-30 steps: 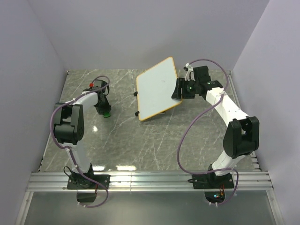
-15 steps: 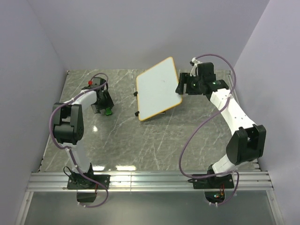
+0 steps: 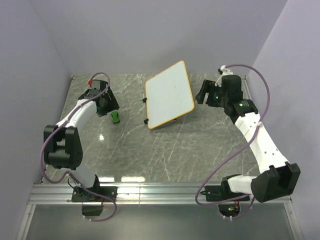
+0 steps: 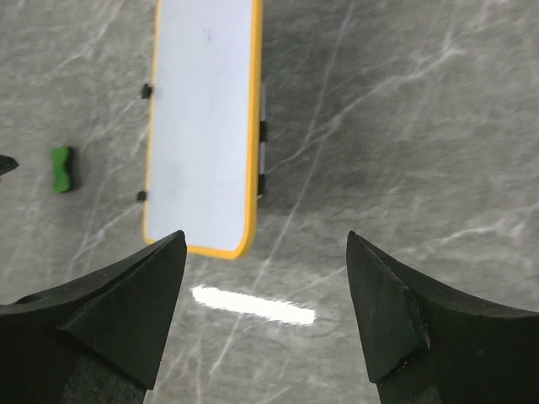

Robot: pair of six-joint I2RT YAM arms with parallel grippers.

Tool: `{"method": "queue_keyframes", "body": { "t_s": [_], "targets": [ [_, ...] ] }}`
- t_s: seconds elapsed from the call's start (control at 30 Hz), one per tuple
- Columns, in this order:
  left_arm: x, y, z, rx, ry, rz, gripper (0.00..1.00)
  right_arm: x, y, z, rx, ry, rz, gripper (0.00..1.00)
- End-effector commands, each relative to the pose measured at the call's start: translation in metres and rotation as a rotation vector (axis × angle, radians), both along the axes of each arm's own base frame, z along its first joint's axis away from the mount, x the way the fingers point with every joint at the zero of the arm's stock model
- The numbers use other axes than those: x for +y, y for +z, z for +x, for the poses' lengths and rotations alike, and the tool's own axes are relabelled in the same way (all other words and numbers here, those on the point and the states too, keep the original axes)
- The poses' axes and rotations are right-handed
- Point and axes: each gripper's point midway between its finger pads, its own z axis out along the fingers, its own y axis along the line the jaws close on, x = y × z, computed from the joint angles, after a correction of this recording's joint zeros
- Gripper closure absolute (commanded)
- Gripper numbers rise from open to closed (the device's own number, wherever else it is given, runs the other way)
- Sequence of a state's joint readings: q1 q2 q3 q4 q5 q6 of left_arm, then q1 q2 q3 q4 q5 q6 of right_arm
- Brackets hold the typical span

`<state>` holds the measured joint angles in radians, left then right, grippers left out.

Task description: Erase the whiteboard

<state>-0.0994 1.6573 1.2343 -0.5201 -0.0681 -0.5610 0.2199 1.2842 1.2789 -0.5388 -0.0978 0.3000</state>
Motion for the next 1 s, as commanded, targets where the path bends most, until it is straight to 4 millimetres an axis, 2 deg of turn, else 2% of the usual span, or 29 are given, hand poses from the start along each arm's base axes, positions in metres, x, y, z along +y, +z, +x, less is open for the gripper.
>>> {"method": "queue_keyframes", "body": {
  "t_s": [0.0,0.03,0.07,0.1,0.13,0.17,0.27,0.3,0.33,0.37,0.5,0.53,0.6,0.63,0.73,0.8,0.87,0.9,0.97],
  "targets": [
    [0.0,0.037,-0.007,-0.105,-0.02,-0.01,0.29,0.016,0.003,-0.007,-0.025,0.026,0.129,0.17],
    [0.0,0.036,-0.013,-0.103,-0.016,-0.011,0.29,0.021,-0.003,-0.011,-0.012,0.044,0.147,0.18],
    [0.001,0.048,-0.017,-0.135,-0.01,-0.015,0.29,0.028,0.001,-0.015,-0.016,0.07,0.187,0.18],
    [0.001,0.05,-0.021,-0.142,-0.009,-0.019,0.28,0.032,0.002,-0.019,-0.016,0.087,0.205,0.18],
    [0.002,0.045,-0.029,-0.133,0.003,-0.028,0.28,0.035,0.0,-0.025,-0.004,0.106,0.217,0.19],
    [0.002,0.054,-0.035,-0.158,0.013,-0.037,0.28,0.039,0.001,-0.036,0.006,0.138,0.223,0.19],
    [-0.002,0.054,-0.052,-0.142,0.035,-0.08,0.28,0.039,0.008,-0.065,-0.015,0.172,0.238,0.19],
    [-0.003,0.063,-0.057,-0.169,0.034,-0.097,0.27,0.039,0.006,-0.075,-0.019,0.185,0.245,0.19],
    [-0.007,0.06,-0.063,-0.167,0.028,-0.118,0.26,0.036,-0.011,-0.085,0.01,0.181,0.241,0.19],
    [-0.01,0.063,-0.066,-0.175,0.028,-0.144,0.25,0.032,-0.008,-0.097,-0.01,0.175,0.248,0.18],
    [-0.017,0.088,-0.083,-0.23,0.029,-0.207,0.12,0.029,-0.034,-0.133,0.018,0.167,0.301,0.17],
    [-0.021,0.093,-0.086,-0.234,0.021,-0.228,0.12,0.032,-0.038,-0.145,0.02,0.181,0.331,0.17],
    [-0.024,0.106,-0.095,-0.256,0.001,-0.245,0.1,0.032,-0.045,-0.155,0.03,0.182,0.351,0.17],
    [-0.027,0.111,-0.098,-0.264,-0.019,-0.255,0.07,0.031,-0.039,-0.161,0.007,0.185,0.365,0.16],
    [-0.034,0.125,-0.107,-0.285,-0.07,-0.284,0.08,0.03,-0.036,-0.176,-0.01,0.194,0.384,0.16],
    [-0.041,0.143,-0.111,-0.324,-0.107,-0.31,0.08,0.029,-0.038,-0.183,-0.011,0.194,0.39,0.16],
    [-0.039,0.156,-0.112,-0.347,-0.111,-0.303,0.08,0.027,-0.038,-0.193,-0.02,0.196,0.397,0.16],
    [-0.038,0.168,-0.113,-0.365,-0.112,-0.296,0.07,0.027,-0.039,-0.196,-0.02,0.199,0.397,0.16],
    [-0.035,0.177,-0.113,-0.374,-0.105,-0.275,0.07,0.025,-0.04,-0.202,-0.026,0.203,0.397,0.16]
  ]
}}
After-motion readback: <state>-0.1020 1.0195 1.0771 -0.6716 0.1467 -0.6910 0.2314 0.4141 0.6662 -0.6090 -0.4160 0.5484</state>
